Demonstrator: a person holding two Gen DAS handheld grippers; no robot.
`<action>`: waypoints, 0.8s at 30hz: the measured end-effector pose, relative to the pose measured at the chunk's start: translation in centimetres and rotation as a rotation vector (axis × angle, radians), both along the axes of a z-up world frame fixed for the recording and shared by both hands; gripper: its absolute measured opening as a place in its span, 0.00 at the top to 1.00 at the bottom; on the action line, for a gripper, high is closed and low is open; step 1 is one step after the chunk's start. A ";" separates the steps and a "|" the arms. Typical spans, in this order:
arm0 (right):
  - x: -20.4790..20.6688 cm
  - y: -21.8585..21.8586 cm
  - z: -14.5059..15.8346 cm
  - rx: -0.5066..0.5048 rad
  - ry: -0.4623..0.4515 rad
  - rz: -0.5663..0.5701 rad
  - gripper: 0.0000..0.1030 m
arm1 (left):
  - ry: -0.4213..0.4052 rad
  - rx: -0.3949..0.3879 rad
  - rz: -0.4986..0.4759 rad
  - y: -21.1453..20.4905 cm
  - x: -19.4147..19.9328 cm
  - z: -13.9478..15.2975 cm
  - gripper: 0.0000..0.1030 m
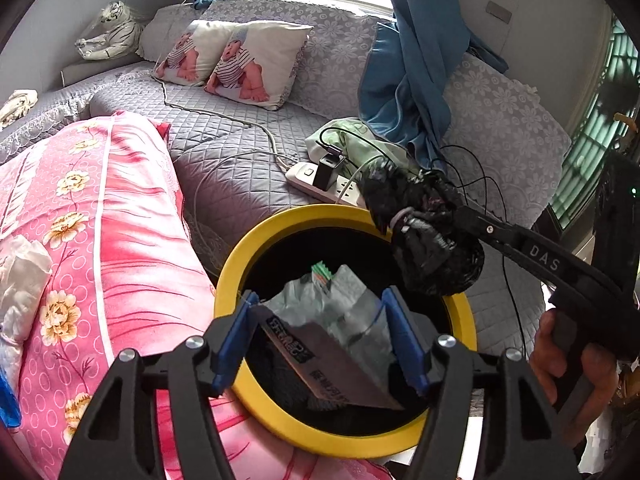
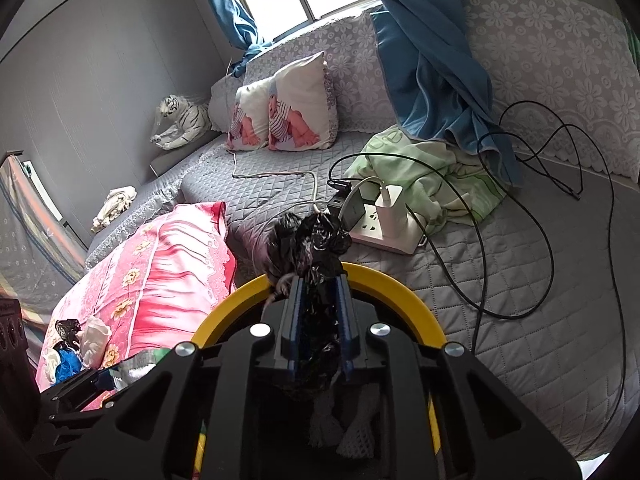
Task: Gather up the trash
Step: 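Open both tools to drop the packet and bag into the bin, then move both open tools back toward the trash pile on the bed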
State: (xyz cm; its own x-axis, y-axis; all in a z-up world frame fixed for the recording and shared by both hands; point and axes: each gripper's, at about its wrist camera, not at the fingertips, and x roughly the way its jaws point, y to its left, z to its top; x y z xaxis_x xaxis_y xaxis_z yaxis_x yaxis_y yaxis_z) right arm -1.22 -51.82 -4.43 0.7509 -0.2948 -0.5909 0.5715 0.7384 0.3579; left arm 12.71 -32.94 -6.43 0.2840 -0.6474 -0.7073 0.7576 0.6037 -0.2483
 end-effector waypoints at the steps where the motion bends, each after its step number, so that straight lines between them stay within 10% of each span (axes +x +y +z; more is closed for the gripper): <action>1: -0.1 0.0 0.1 0.001 -0.004 -0.003 0.74 | 0.005 -0.003 0.007 0.1 0.1 0.0 0.38; 24: 1.2 3.6 1.9 -0.011 -0.050 0.149 0.67 | -0.082 -0.069 0.257 12.7 1.7 6.1 0.29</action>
